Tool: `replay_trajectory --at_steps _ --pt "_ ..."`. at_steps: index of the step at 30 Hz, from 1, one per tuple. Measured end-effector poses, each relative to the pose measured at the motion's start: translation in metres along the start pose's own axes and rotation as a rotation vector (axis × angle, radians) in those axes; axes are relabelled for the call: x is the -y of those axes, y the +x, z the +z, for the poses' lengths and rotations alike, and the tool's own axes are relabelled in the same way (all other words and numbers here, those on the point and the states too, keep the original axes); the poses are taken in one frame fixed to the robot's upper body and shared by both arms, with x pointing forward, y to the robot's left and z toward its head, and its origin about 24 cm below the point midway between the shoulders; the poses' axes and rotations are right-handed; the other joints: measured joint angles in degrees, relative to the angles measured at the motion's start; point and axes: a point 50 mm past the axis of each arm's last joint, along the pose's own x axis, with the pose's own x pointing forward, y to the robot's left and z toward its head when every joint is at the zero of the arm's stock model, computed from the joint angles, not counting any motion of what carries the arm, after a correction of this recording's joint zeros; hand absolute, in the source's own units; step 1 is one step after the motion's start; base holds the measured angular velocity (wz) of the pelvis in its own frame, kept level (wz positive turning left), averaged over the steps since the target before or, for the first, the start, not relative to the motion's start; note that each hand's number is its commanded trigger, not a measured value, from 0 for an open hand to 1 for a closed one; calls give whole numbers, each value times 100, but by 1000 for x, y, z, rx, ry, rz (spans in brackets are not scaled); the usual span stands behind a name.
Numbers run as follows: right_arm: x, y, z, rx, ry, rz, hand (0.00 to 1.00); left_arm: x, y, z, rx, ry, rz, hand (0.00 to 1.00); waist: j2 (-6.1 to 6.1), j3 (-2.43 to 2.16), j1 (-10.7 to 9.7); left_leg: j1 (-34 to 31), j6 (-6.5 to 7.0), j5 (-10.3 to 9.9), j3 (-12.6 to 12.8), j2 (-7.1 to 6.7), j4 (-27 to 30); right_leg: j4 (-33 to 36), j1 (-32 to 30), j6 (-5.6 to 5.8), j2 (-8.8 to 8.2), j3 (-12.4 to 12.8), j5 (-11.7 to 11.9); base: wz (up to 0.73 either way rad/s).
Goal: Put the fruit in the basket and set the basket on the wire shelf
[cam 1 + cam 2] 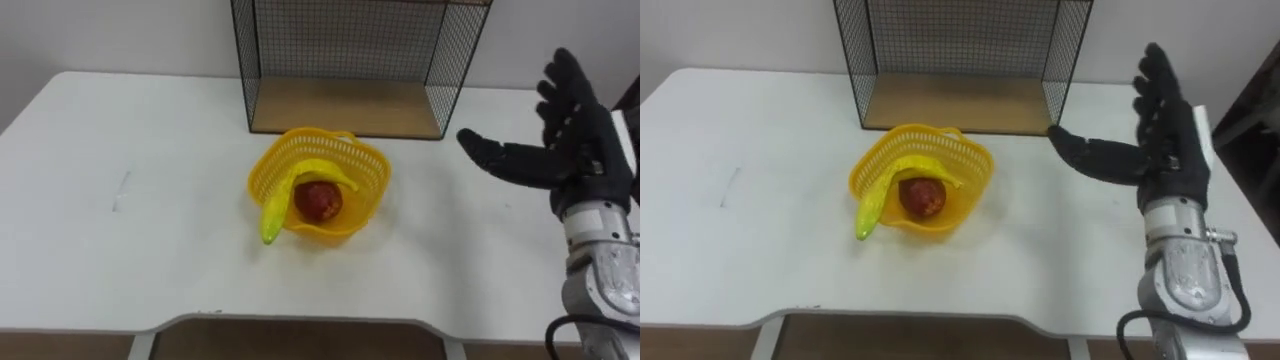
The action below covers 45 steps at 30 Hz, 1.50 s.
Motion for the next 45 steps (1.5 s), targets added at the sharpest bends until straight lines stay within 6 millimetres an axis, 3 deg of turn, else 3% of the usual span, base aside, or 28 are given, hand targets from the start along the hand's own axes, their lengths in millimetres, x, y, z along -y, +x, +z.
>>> replay_trajectory --at_steps 2,4,6,7,14,16,19,23,29,34,37,45 --pt "5 -4 -3 -13 -2 -42 0 6 -8 34 117 -109 43 0 5 -6 64 -26 0 0 -6 1 -2 4 -38 0 2 -6 0 -3" --pt "7 -4 -3 -10 -7 -78 0 16 -24 75 266 -250 76 0 34 -53 124 -46 0 4 -12 -2 -13 28 -99 0 0 21 0 -7" --pt "10 -6 -4 -15 -20 -98 0 15 -37 100 384 -321 108 0 73 -77 145 -7 4 6 -10 -5 -30 30 -88 8 0 44 -5 0" --pt "13 -9 -6 -23 -29 -109 0 15 -44 114 452 -363 129 0 115 -66 148 -6 4 7 -10 -7 -42 20 -83 12 0 49 -8 0" --pt "20 -18 -15 -61 -64 -146 0 -5 -76 159 720 -497 264 0 114 -51 161 10 7 8 -16 -7 -47 26 -89 12 -6 23 -8 -1" --pt "20 -18 -15 -62 -65 -146 0 -9 -88 168 785 -550 267 0 109 -15 128 27 7 7 -24 -15 -40 21 -90 19 -17 -3 -11 2" --pt "19 -19 -17 -71 -59 -136 0 -6 -102 177 872 -561 238 0 122 30 115 -12 8 6 -50 -34 4 1 -75 29 -34 -56 -22 10" --pt "16 -24 -24 -102 -51 -94 0 -1 -121 187 944 -598 120 0 107 32 111 -10 11 7 -110 -52 6 -32 -36 30 -42 -59 -22 3" --pt "-2 -28 -28 -89 11 -4 0 32 -150 187 1014 -536 -199 0 99 41 -56 -104 23 14 -156 -67 41 -31 -44 37 -53 -129 -13 6" --pt "-17 -32 -47 -153 46 72 0 76 -179 168 967 -428 -616 0 109 141 -125 -12 24 15 -105 -68 26 -21 9 38 -56 -60 -13 -6" --pt "-29 -33 -54 -181 47 153 0 100 -187 155 933 -318 -811 0 92 147 -190 -44 24 15 -88 -67 24 -4 -44 38 -53 -26 -13 -4" --pt "-44 -34 -51 -153 78 249 0 121 -208 141 883 -238 -1133 0 83 145 -242 8 24 15 27 -56 25 42 -84 41 -40 129 -10 -10"
